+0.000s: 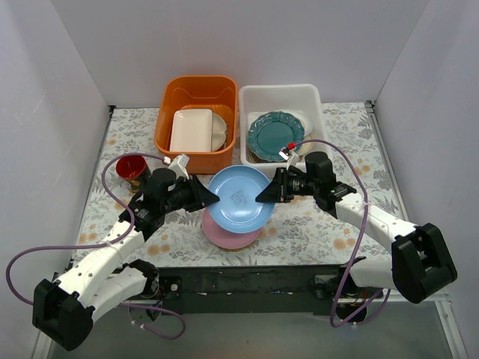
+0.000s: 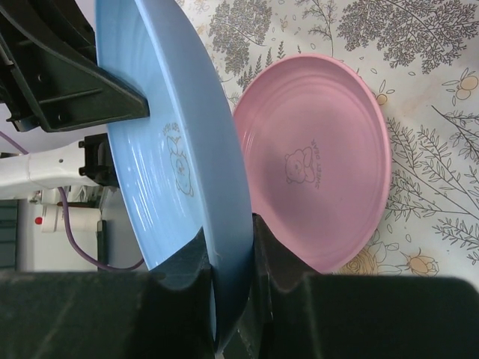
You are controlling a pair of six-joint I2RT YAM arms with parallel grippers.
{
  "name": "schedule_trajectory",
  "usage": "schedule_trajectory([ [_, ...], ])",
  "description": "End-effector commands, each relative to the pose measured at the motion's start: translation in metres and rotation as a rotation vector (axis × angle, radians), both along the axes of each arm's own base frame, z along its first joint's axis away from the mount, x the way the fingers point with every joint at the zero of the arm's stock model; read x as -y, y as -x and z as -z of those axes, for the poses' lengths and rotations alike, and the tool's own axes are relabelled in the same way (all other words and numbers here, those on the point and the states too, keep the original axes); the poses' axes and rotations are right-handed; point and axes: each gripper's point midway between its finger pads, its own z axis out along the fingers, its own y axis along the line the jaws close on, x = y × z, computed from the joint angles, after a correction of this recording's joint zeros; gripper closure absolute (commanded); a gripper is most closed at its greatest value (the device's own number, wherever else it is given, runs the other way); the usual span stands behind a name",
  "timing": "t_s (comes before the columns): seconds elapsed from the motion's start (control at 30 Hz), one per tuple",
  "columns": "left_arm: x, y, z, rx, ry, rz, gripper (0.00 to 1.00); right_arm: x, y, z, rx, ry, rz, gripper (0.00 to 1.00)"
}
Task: Place the plates into the plastic bin on the countertop
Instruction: Place the plate in the plastic bin.
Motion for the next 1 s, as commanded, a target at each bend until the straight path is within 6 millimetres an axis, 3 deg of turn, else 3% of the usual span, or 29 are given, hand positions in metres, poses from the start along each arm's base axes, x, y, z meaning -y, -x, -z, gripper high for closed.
schedule_trajectory([
  [0.0,0.0020,-0.0016,-0.0079,0.005,0.026,-0.009,0.81,-0.0068,0.0029,-0.0125,0.114,-0.040,-0.078,0.99],
  [0.07,0.0019,-0.0009,-0.0089,0.010,0.028,-0.009,0.75,-0.0066,0.0026,-0.0121,0.113,-0.040,-0.078,0.99],
  [0.3,0.0012,-0.0006,-0.0065,0.003,0.024,-0.010,0.24,-0.0064,0.0033,-0.0134,0.114,-0.042,-0.079,0.99],
  [0.43,0.0012,-0.0010,-0.0052,-0.004,0.021,-0.013,0.04,-0.0050,0.0031,-0.0142,0.116,-0.044,-0.076,0.99],
  [0.97,-0.0016,-0.0043,-0.0065,0.001,0.003,-0.031,0.02,-0.0020,-0.0022,-0.0171,0.120,-0.043,-0.059,0.99],
])
